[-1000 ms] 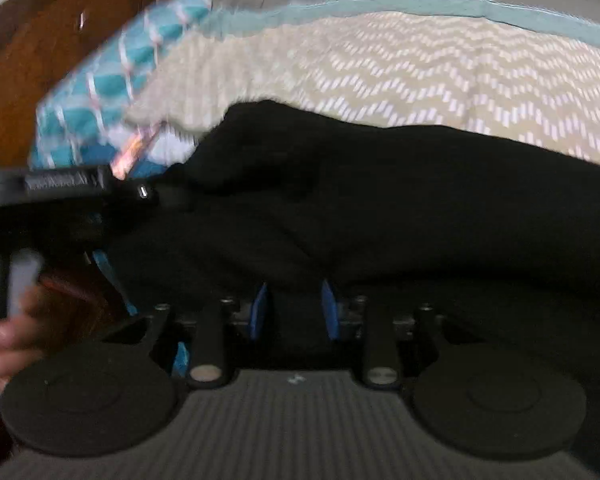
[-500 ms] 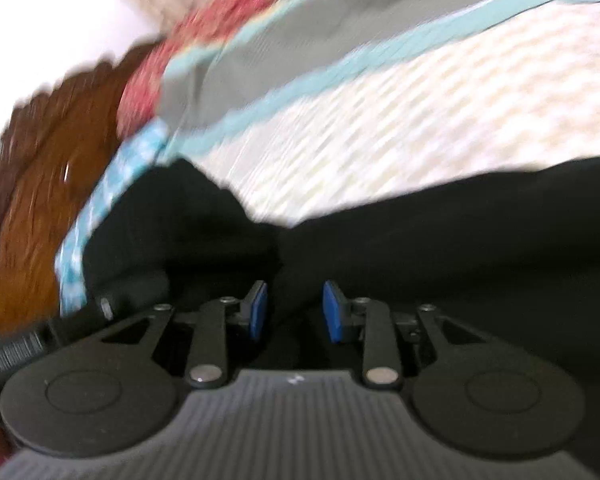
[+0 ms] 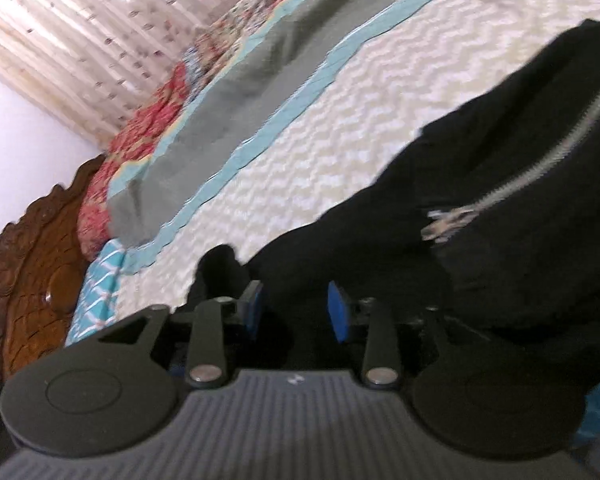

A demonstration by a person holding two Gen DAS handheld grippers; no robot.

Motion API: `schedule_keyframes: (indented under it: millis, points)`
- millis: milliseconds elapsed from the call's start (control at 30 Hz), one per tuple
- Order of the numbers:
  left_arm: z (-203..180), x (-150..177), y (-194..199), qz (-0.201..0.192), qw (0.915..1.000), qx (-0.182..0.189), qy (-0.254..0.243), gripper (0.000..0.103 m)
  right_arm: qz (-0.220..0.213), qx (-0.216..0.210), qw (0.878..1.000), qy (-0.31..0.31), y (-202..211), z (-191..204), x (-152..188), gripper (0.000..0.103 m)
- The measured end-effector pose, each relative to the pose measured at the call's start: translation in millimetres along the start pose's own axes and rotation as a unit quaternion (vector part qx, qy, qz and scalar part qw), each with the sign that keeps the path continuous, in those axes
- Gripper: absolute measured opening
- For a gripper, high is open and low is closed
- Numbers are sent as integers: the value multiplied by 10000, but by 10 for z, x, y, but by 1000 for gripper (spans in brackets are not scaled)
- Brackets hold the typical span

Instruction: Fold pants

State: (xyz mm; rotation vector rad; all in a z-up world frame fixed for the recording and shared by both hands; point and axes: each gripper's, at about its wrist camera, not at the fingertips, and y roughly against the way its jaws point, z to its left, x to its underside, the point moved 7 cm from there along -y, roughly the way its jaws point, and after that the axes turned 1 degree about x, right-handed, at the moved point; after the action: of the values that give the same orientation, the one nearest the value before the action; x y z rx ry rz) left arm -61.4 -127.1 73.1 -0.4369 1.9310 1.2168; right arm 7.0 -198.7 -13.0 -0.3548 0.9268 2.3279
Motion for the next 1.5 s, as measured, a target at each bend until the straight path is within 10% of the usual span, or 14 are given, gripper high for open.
schedule_keyframes:
  millis: [100, 333, 367, 467, 533, 800, 933, 1167, 1367, 1500]
  points:
    - [413, -81, 299, -283, 9965, -508, 602, 77, 255, -113, 9995, 132, -214, 144, 17, 71]
    - [1100, -17, 504, -310, 9762, -1168, 1802, 74, 909, -134, 9901, 1058, -641, 612, 129, 76]
    - [1131, -25, 478, -258, 9754, -1239, 1803, 74, 1006, -39, 9873, 1232, -709, 649, 185, 76]
    - [1123, 27, 427, -80, 9753, -1312, 1776, 74, 1156, 261, 9781, 1714, -794, 695, 342, 27]
    - [1069, 26, 399, -36, 9769, -1267, 1720, 74, 968, 97, 9803, 1718, -605, 733, 318, 20]
    - [666, -237, 57, 7, 9895, -912, 1124, 75, -28, 661, 9830, 1712, 48, 430, 25, 21]
    - [438, -97, -498, 753, 9897, -1068, 583, 72, 197, 1229, 9825, 1382, -121, -17, 83, 46]
    - [402, 93, -731, 1175, 9820, -1434, 372, 72, -948, 860, 9801, 1515, 524, 149, -224, 50]
    - [366, -157, -421, 513, 9872, -1393, 583, 72, -533, 384, 9805, 1852, 432, 304, 75, 47]
    - [344, -45, -592, 887, 9830, -1569, 349, 71, -84, 625, 9823, 1765, 165, 202, 213, 42]
